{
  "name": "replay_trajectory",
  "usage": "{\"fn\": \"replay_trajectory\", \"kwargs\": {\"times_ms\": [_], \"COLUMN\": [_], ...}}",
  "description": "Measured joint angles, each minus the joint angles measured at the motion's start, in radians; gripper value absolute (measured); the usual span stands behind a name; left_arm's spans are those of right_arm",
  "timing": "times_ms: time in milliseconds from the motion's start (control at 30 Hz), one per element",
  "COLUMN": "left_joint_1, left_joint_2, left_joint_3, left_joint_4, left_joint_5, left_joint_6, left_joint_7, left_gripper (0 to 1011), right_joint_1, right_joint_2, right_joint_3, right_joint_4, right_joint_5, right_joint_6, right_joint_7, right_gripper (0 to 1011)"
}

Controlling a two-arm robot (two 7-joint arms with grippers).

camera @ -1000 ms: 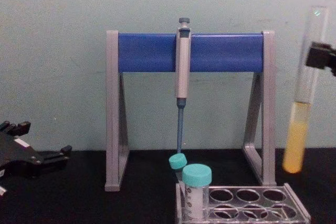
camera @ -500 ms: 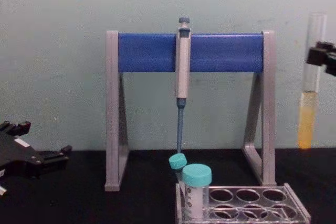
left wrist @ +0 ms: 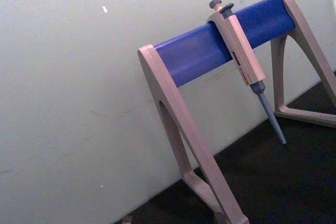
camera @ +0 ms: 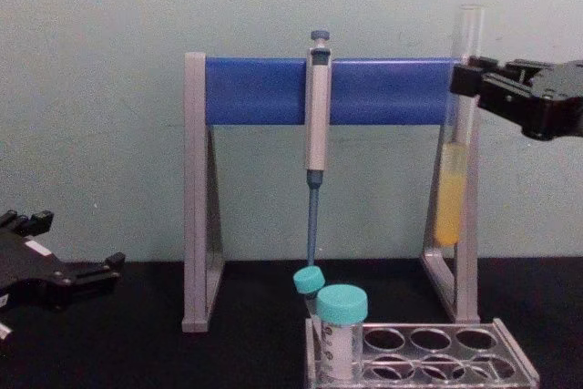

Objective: Pick up the test tube from the test tube rack, shake it, then place it back into the test tube rack.

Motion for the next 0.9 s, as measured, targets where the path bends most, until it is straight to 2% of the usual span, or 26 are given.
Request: {"fn": "replay_trajectory", "kwargs": {"times_ms": [133,167,233,267,433,467,500,600,667,800,833,900], "left_joint_1": [0.000,0.000,0.000,0.000,0.000,0.000,0.000,0.000,0.000,0.000,0.000,0.000], "left_joint_2": [0.000,0.000,0.000,0.000,0.000,0.000,0.000,0.000,0.000,0.000,0.000,0.000], "left_joint_3": [0.000,0.000,0.000,0.000,0.000,0.000,0.000,0.000,0.000,0.000,0.000,0.000], "left_joint_4": [0.000,0.000,0.000,0.000,0.000,0.000,0.000,0.000,0.000,0.000,0.000,0.000], "left_joint_5": [0.000,0.000,0.000,0.000,0.000,0.000,0.000,0.000,0.000,0.000,0.000,0.000], "left_joint_6": [0.000,0.000,0.000,0.000,0.000,0.000,0.000,0.000,0.000,0.000,0.000,0.000], "left_joint_7": [0.000,0.000,0.000,0.000,0.000,0.000,0.000,0.000,0.000,0.000,0.000,0.000], "left_gripper": [1001,1001,1001,1001,1001,1001,1001,1001,1001,1001,1001,1001], "right_joint_1": [-0.003,-0.003,-0.012,-0.012,-0.043,-0.056,-0.056,-0.081,-0.088,-0.095,-0.095,-0.088], "right_joint_2": [0.012,0.012,0.035,0.035,0.098,0.118,0.118,0.158,0.168,0.170,0.170,0.154], "right_joint_3": [-0.009,-0.009,-0.011,-0.011,-0.002,0.003,0.003,0.016,0.022,0.036,0.036,0.038], "right_joint_4": [-0.011,-0.011,-0.023,-0.023,-0.054,-0.064,-0.064,-0.079,-0.082,-0.073,-0.073,-0.059], "right_joint_5": [0.065,0.065,0.109,0.109,0.147,0.148,0.148,0.133,0.120,0.073,0.073,0.039], "right_joint_6": [0.026,0.026,0.043,0.043,0.060,0.060,0.060,0.053,0.048,0.027,0.027,0.019], "right_joint_7": [0.066,0.066,0.107,0.107,0.139,0.138,0.138,0.113,0.096,0.035,0.035,-0.001], "right_gripper": [211,211,211,211,211,211,211,211,211,211,211,211]}}
